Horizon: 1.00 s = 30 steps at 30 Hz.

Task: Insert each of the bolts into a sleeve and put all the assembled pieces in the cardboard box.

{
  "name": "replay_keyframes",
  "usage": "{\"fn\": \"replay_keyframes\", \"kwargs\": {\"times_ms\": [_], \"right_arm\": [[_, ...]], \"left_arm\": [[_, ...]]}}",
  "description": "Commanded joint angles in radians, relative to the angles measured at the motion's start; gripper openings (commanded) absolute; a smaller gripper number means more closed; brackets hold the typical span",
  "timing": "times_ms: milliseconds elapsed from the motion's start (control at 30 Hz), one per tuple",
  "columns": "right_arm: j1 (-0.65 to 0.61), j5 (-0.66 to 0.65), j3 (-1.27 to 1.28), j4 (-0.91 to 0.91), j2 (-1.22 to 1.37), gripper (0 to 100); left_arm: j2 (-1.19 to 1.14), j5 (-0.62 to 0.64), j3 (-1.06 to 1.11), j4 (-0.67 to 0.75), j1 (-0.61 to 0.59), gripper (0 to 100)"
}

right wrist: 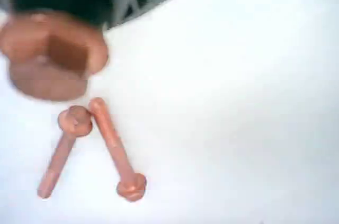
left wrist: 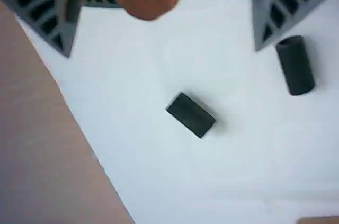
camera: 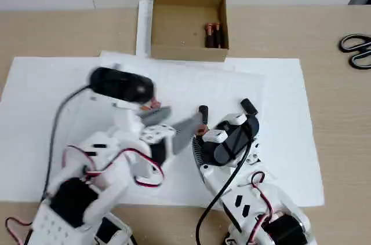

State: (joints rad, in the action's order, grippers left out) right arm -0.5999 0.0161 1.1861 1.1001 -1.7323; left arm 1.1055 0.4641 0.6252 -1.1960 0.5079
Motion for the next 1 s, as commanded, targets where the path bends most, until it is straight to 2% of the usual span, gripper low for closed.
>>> {"fn": "replay_keyframes", "kwargs": {"times_ms": [0, 200, 300, 467, 733, 867, 967], "right_arm": [[0.016, 0.003, -0.021, -0.061, 0.010, 0.4], [0.162, 0.002, -0.195, -0.082, 0.234, 0.4], [0.219, 0.000, -0.387, -0.087, 0.455, 0.4], [0.282, 0.000, -0.778, -0.133, 0.923, 0.4], [0.285, 0.002, -1.284, -0.452, 1.669, 0.4], [0.262, 0.003, -1.525, -0.590, 1.992, 0.4], [0.237, 0.003, -1.706, -0.610, 2.189, 0.4]], "left_arm": [[0.006, -0.078, -0.108, -0.086, -0.097, 21], [0.006, -0.132, -0.111, -0.193, -0.334, 21], [0.006, -0.138, -0.110, -0.247, -0.400, 21], [0.008, -0.278, -0.110, -0.259, -0.532, 21], [0.008, -0.384, -0.099, -0.267, -0.806, 21], [0.008, -0.419, -0.053, -0.265, -0.858, 21], [0.008, -0.439, -0.028, -0.265, -0.884, 21]]}}
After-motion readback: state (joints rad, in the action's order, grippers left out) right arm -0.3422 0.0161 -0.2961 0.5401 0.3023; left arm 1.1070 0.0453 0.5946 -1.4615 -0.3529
